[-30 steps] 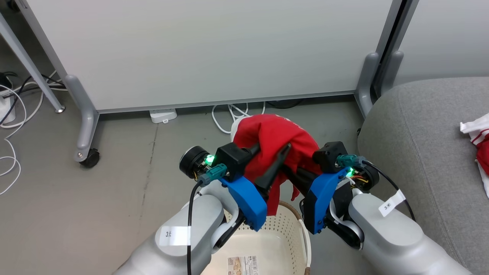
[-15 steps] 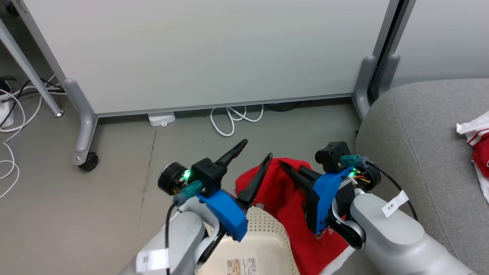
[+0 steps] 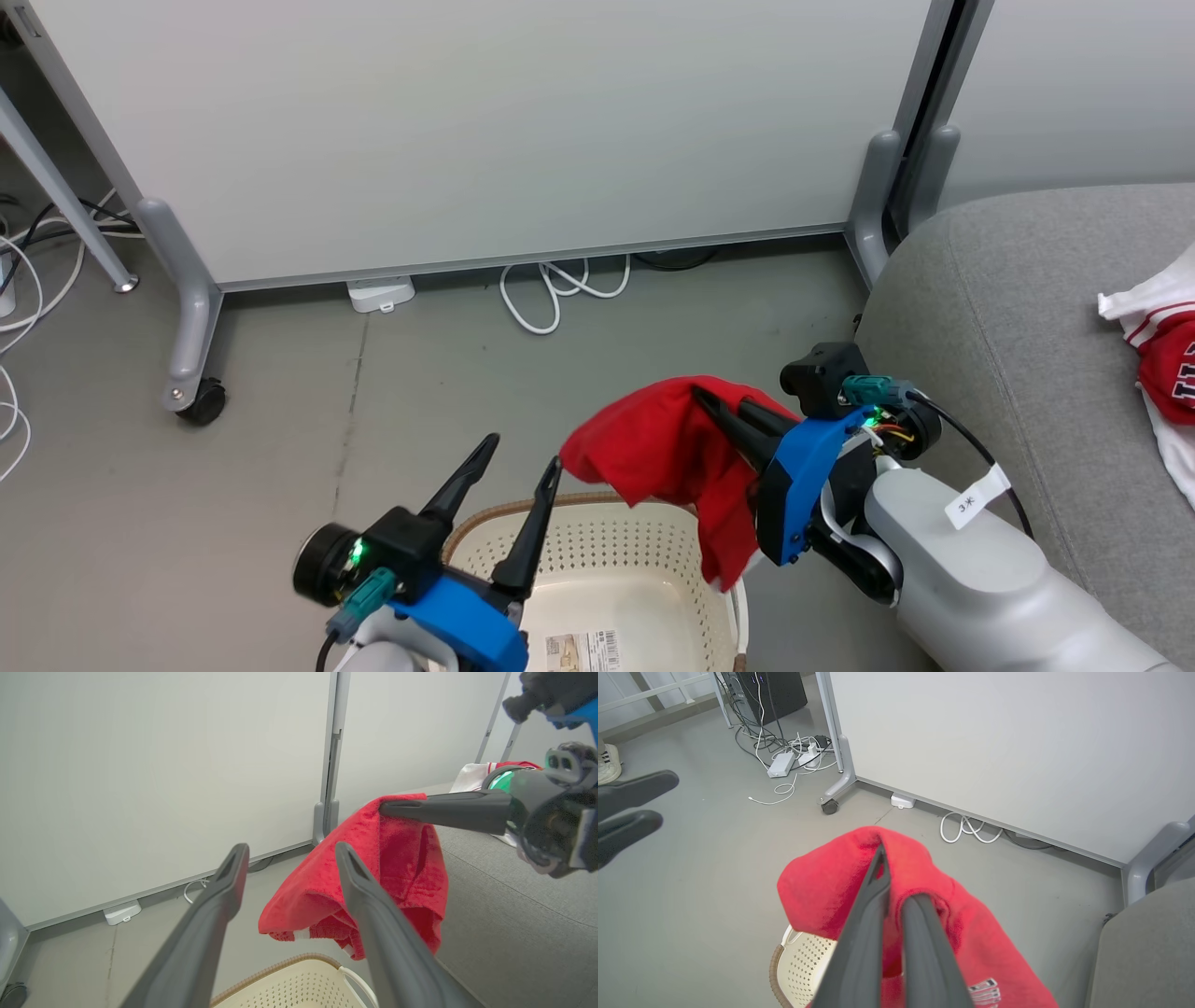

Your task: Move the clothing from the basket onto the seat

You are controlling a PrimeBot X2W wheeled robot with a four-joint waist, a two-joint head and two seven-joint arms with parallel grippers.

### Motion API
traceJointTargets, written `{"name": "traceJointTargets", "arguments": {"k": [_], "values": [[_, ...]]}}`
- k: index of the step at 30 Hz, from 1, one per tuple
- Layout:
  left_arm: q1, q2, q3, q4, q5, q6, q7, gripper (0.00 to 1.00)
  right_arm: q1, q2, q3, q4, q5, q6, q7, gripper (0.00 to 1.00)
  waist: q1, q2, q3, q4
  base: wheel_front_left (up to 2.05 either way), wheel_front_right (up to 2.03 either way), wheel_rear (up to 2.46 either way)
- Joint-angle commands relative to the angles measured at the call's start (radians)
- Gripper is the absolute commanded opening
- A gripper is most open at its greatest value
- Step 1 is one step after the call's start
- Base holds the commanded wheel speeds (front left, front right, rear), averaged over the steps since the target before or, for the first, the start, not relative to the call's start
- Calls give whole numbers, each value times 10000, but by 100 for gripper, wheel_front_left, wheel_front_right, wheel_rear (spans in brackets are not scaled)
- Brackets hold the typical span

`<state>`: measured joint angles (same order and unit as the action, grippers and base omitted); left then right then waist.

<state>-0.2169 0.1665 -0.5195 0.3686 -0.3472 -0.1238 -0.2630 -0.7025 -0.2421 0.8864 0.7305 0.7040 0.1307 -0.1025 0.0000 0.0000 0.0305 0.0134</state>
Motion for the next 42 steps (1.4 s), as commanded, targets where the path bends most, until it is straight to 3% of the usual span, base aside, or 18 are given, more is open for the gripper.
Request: {"name": "traceJointTargets", "arguments": {"k": [1, 9, 19, 42], "values": [[123, -21, 177, -68, 78, -24, -26, 100, -134, -46, -23, -14, -8, 1, -71, 0, 0, 0, -7, -13, 0, 0, 0], [914, -222, 1105, -292, 538, -81, -26, 100, -33, -115, -84, -38, -42, 1, -128, 0, 0, 0, -28, -83, 0, 0, 0], [916, -265, 1034, -455, 599, -73, -26, 100, -6, -72, -190, -112, -86, 1, -193, 0, 0, 0, -23, -334, 0, 0, 0], [539, -72, 949, -432, 630, -74, -26, 100, 279, -201, -774, -463, -382, 1, -284, 0, 0, 0, 414, -3332, 0, 0, 0]]}}
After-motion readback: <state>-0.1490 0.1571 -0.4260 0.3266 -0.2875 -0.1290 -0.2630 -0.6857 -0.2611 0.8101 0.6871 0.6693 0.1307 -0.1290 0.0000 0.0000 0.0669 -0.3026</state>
